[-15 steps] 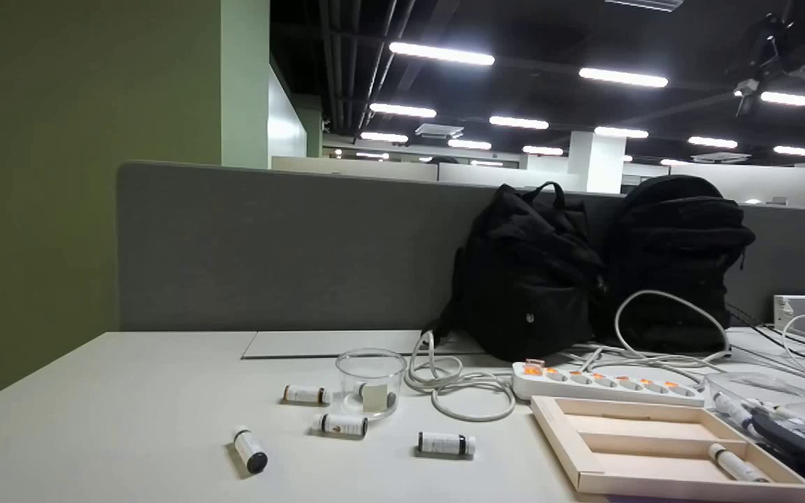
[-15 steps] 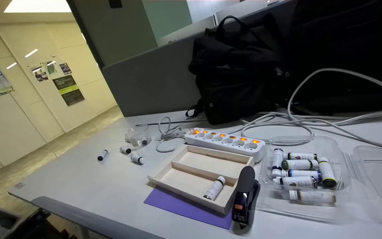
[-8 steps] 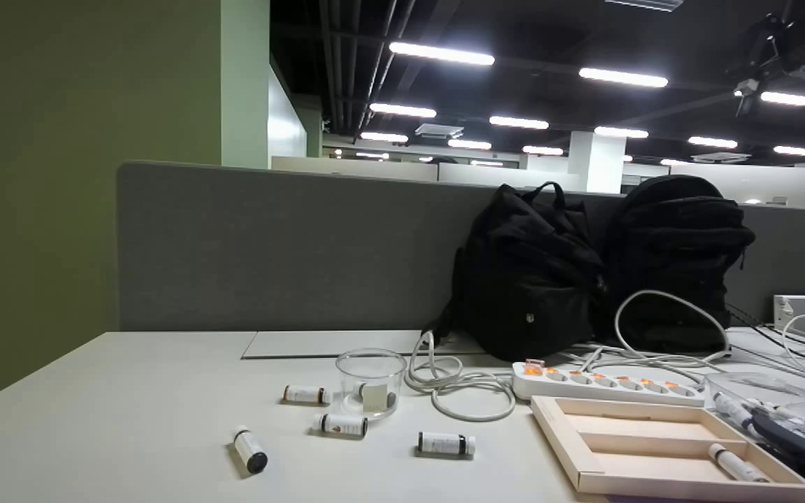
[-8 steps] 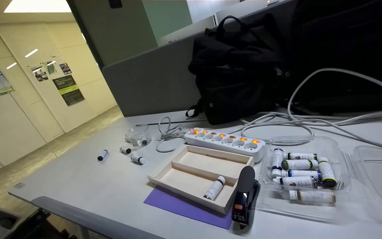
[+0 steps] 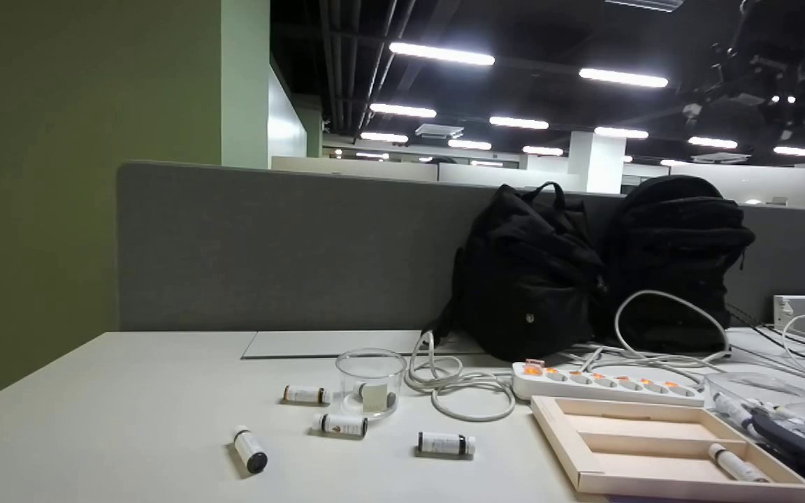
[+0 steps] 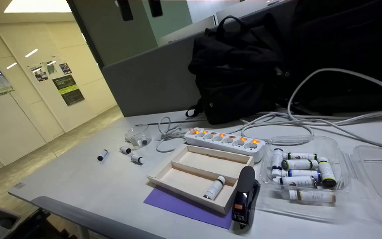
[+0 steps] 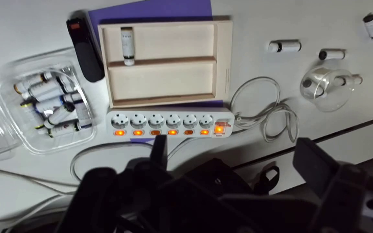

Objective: Turn on the third switch from the left

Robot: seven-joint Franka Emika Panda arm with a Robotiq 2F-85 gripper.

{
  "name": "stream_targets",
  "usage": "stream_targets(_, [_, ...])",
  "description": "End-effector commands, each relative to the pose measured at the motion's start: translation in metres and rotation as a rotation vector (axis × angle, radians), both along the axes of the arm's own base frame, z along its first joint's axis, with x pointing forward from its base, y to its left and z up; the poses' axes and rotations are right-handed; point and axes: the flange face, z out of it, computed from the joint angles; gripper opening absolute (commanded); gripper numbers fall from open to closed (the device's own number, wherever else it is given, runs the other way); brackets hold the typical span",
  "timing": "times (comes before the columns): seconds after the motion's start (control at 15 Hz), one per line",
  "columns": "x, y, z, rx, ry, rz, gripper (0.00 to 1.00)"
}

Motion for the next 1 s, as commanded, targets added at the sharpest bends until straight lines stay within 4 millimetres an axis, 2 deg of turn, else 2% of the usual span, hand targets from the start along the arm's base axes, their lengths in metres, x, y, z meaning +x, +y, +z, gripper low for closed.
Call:
stream_targets(0.0, [0.051, 0.025, -0.036, -0.042, -0.023, 0.008, 1.00])
stream_targets(0.07, [0.063, 0.035, -0.048, -0.071, -0.036, 0.022, 1.00])
stream_targets(0.13, [0.074, 0.045, -0.061, -0.102, -0.056, 0.040, 0.75])
stream_targets(0.2, [0.084, 0.053, -0.074, -0.130, -0.069, 0.058, 0.73])
stream_targets(0.53, [0.127, 0.093, -0.139, -0.237, -0.137, 0.154, 0.39])
stream_targets(0.73, [0.157, 0.100, -0.168, -0.321, -0.202, 0.184, 0.19])
stream_targets(0.93, [0.194, 0.090, -0.182, -0.373, -0.202, 0.141, 0.00])
